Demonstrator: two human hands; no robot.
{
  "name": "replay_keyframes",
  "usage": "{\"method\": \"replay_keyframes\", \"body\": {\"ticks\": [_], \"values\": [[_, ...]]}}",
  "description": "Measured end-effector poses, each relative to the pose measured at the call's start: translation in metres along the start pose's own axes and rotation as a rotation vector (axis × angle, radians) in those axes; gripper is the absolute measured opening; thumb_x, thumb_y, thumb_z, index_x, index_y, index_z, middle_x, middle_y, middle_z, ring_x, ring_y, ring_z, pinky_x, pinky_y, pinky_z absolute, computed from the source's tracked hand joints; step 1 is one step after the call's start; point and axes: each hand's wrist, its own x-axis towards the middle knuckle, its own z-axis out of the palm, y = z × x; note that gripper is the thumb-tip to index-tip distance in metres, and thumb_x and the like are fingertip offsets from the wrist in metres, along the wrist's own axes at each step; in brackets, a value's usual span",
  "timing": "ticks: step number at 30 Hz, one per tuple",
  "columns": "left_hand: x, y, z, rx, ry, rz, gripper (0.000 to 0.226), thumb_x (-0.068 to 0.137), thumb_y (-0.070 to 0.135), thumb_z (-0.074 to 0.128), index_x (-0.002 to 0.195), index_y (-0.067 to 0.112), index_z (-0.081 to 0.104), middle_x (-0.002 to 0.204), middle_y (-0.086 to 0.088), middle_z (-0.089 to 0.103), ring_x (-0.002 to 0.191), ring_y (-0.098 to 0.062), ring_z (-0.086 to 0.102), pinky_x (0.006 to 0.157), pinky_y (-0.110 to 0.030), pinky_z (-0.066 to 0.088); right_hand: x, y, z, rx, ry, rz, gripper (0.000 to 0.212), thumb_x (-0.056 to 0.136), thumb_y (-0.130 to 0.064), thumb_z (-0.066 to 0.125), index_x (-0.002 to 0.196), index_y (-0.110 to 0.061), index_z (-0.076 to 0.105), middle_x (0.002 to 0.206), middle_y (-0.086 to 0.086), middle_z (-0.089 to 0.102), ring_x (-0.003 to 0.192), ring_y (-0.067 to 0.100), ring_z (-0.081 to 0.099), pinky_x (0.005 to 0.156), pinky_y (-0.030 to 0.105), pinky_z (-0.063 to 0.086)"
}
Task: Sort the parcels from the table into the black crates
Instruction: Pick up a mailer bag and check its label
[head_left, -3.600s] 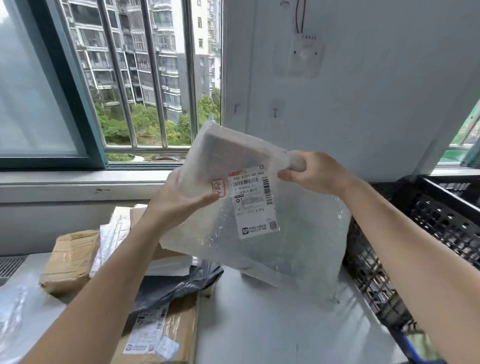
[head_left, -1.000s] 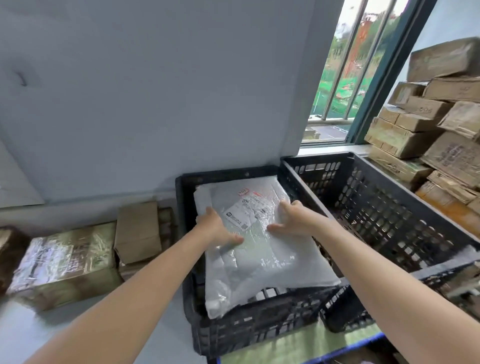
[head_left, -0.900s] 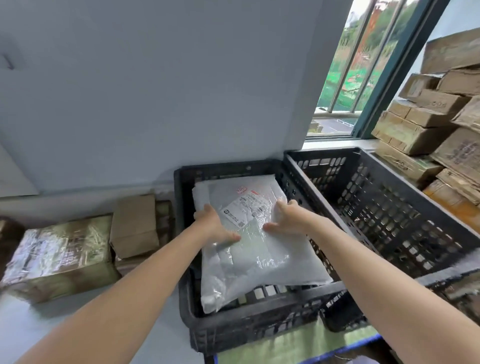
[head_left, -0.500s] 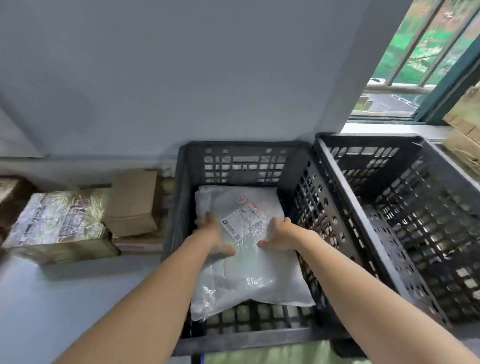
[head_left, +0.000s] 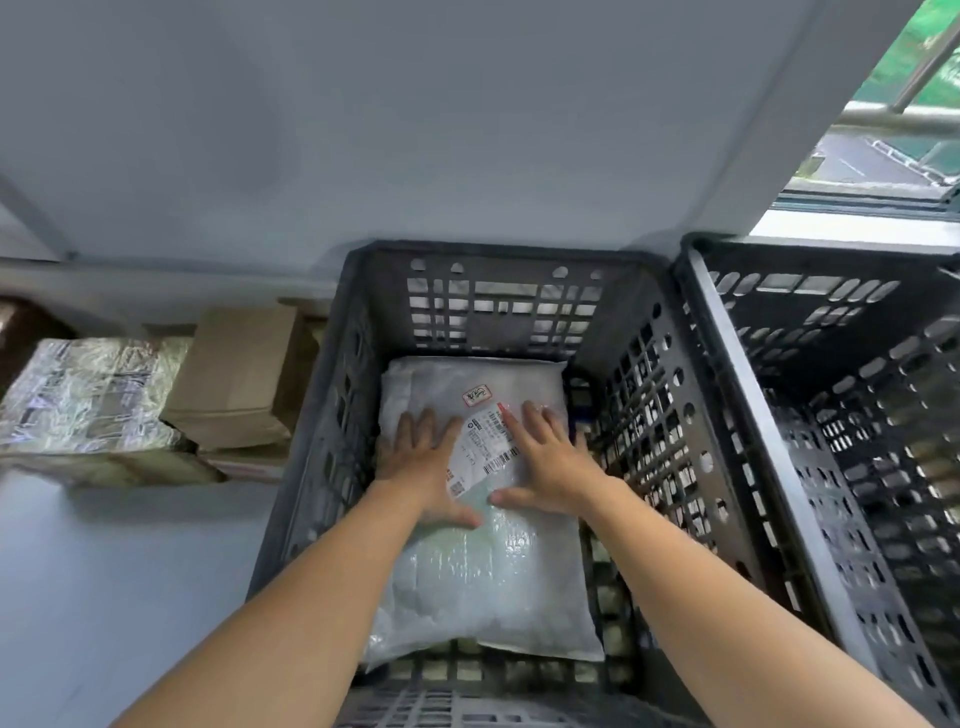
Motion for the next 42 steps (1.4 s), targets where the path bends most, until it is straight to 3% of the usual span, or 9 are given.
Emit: {"method": "replay_keyframes", "body": {"ticks": [6,11,14,20,27,30,33,37,42], "values": [[0.003,0.011,-0.004,0.076,-0.047,-0.046,0.140,0.065,0.073,0.074,0.153,0.025,-0.024,0.161,-0.013,-0.025,0.147,-0.042,-0.022,0.119,-0.062,0.003,0.013,-0.006,0.000,-0.082,-0.071,0.053,0.122,0.074,-0.079,0.060,0.154,-0.034,-0.021,0.163,0.003,-0.023,0.151,0.032,-0.016,0.113,0.070,0.007],[-0.019,0.018,-0.009,0.098,-0.038,-0.059,0.136,0.066,0.075,0.071,0.156,0.021,-0.016,0.162,-0.014,-0.023,0.148,-0.044,-0.017,0.117,-0.064,0.011,0.004,-0.010,-0.015,-0.001,-0.097,0.023,0.131,0.067,-0.079,0.068,0.154,-0.036,-0.020,0.165,0.008,-0.015,0.151,0.035,-0.011,0.115,0.065,0.021],[-0.023,0.002,-0.007,0.114,-0.150,0.000,0.148,0.059,0.066,0.083,0.153,0.025,-0.024,0.159,-0.011,-0.032,0.147,-0.039,-0.025,0.120,-0.059,0.008,0.004,-0.008,-0.014,-0.037,-0.129,0.005,0.141,0.060,-0.078,0.073,0.152,-0.034,-0.024,0.163,0.008,-0.021,0.150,0.036,-0.014,0.114,0.068,0.020],[-0.008,-0.010,0.000,0.110,-0.094,0.019,0.146,0.062,0.056,0.086,0.152,0.027,-0.026,0.160,-0.008,-0.032,0.147,-0.035,-0.027,0.120,-0.055,0.006,0.031,-0.002,-0.010,-0.038,-0.070,-0.026,0.145,0.060,-0.071,0.079,0.154,-0.027,-0.022,0.163,0.011,-0.021,0.150,0.034,-0.017,0.120,0.060,0.014],[-0.010,0.006,-0.010,0.236,-0.150,-0.053,0.147,0.064,0.056,0.085,0.153,0.022,-0.025,0.161,-0.014,-0.025,0.148,-0.039,-0.020,0.120,-0.058,0.010,0.033,-0.007,-0.011,-0.072,-0.125,0.006,0.145,0.062,-0.072,0.078,0.151,-0.030,-0.028,0.162,0.009,-0.025,0.149,0.037,-0.018,0.118,0.064,0.014],[-0.025,0.013,-0.025,0.227,-0.059,-0.052,0.141,0.065,0.056,0.085,0.156,0.016,-0.016,0.163,-0.016,-0.016,0.150,-0.039,-0.014,0.118,-0.058,0.012,0.019,-0.013,-0.023,-0.080,-0.095,0.024,0.140,0.064,-0.072,0.076,0.153,-0.029,-0.023,0.164,0.005,-0.021,0.151,0.035,-0.010,0.115,0.066,0.020],[-0.046,0.015,-0.048,0.162,0.019,-0.037,0.127,0.072,0.061,0.077,0.157,0.017,-0.007,0.164,-0.014,-0.010,0.151,-0.037,-0.011,0.118,-0.063,0.015,-0.002,-0.020,-0.039,-0.052,-0.034,0.022,0.122,0.075,-0.073,0.066,0.157,-0.030,-0.014,0.165,0.002,-0.015,0.152,0.031,-0.005,0.116,0.065,0.017],[-0.076,0.016,-0.089,0.180,0.180,0.002,0.110,0.084,0.073,0.054,0.158,0.020,-0.007,0.165,-0.012,-0.010,0.151,-0.035,-0.012,0.119,-0.061,0.011,-0.028,-0.041,-0.070,-0.057,0.161,0.019,0.098,0.087,-0.073,0.051,0.158,-0.031,-0.001,0.167,0.001,-0.002,0.152,0.027,0.007,0.115,0.059,0.021],[-0.131,-0.022,-0.125,0.192,0.363,0.014,0.095,0.089,0.077,0.037,0.158,0.028,-0.007,0.166,-0.006,-0.010,0.151,-0.033,-0.013,0.119,-0.060,0.007,-0.059,-0.093,-0.106,-0.100,0.374,0.081,0.085,0.093,-0.069,0.042,0.158,-0.032,0.002,0.166,0.001,0.007,0.151,0.027,0.012,0.114,0.057,0.025]]}}
